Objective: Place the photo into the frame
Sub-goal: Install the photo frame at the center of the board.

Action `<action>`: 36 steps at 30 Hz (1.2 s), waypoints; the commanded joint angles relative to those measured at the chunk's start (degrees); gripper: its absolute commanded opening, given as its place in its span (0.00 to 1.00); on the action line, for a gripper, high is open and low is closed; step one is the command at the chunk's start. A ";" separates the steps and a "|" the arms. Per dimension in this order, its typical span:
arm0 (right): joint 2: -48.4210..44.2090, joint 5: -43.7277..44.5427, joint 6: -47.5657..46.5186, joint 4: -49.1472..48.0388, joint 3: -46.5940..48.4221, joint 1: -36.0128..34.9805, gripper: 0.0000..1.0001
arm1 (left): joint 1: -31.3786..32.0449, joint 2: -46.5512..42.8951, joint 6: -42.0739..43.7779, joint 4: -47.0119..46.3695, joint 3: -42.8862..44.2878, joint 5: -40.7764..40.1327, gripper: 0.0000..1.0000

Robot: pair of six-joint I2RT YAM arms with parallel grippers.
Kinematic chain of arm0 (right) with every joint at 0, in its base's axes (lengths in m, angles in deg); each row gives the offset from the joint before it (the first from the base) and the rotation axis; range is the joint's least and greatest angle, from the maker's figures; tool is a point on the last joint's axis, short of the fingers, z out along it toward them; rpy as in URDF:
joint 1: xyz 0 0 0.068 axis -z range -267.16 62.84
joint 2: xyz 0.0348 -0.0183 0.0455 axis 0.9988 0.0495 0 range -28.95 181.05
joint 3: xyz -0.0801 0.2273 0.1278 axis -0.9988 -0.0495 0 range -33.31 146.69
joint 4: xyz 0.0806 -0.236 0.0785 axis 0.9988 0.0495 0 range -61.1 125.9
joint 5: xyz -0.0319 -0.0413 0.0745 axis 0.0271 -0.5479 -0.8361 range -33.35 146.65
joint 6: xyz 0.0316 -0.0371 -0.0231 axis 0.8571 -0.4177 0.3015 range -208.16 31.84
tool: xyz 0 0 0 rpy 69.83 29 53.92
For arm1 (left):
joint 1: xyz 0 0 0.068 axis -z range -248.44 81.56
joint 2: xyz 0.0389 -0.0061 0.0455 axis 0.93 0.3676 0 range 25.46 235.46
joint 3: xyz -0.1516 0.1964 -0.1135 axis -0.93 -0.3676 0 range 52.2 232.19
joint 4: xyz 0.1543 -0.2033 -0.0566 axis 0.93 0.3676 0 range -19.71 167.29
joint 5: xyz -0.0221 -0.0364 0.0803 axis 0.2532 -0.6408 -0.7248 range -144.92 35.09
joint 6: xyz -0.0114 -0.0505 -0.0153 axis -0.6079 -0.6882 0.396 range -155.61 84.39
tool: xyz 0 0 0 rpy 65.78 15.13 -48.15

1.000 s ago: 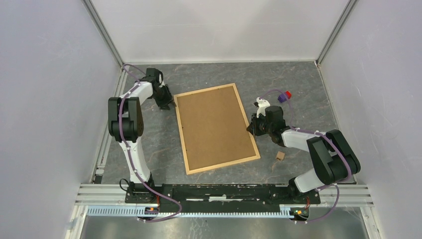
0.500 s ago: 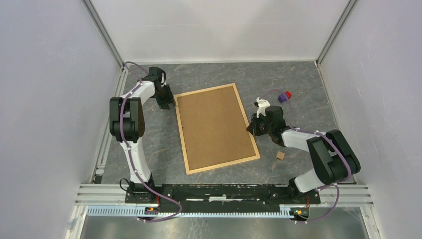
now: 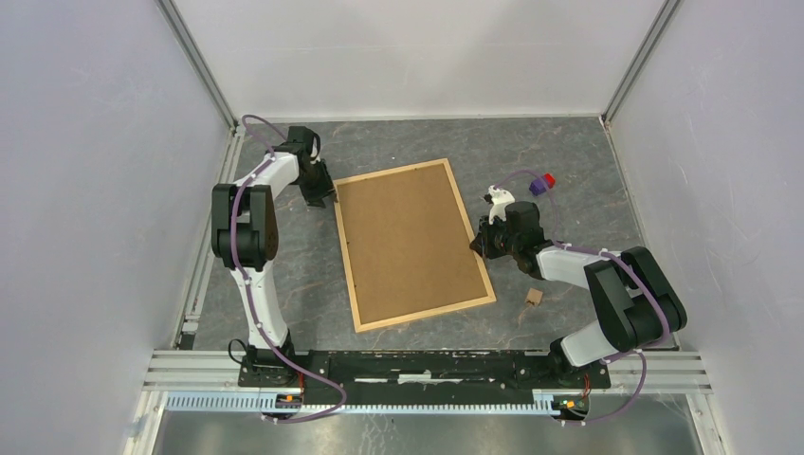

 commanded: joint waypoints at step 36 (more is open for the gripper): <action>1.87 -2.91 -1.24 7.93 -2.16 -1.15 0.00 | 1.75 4.53 4.50 3.57 -0.22 -1.59 0.47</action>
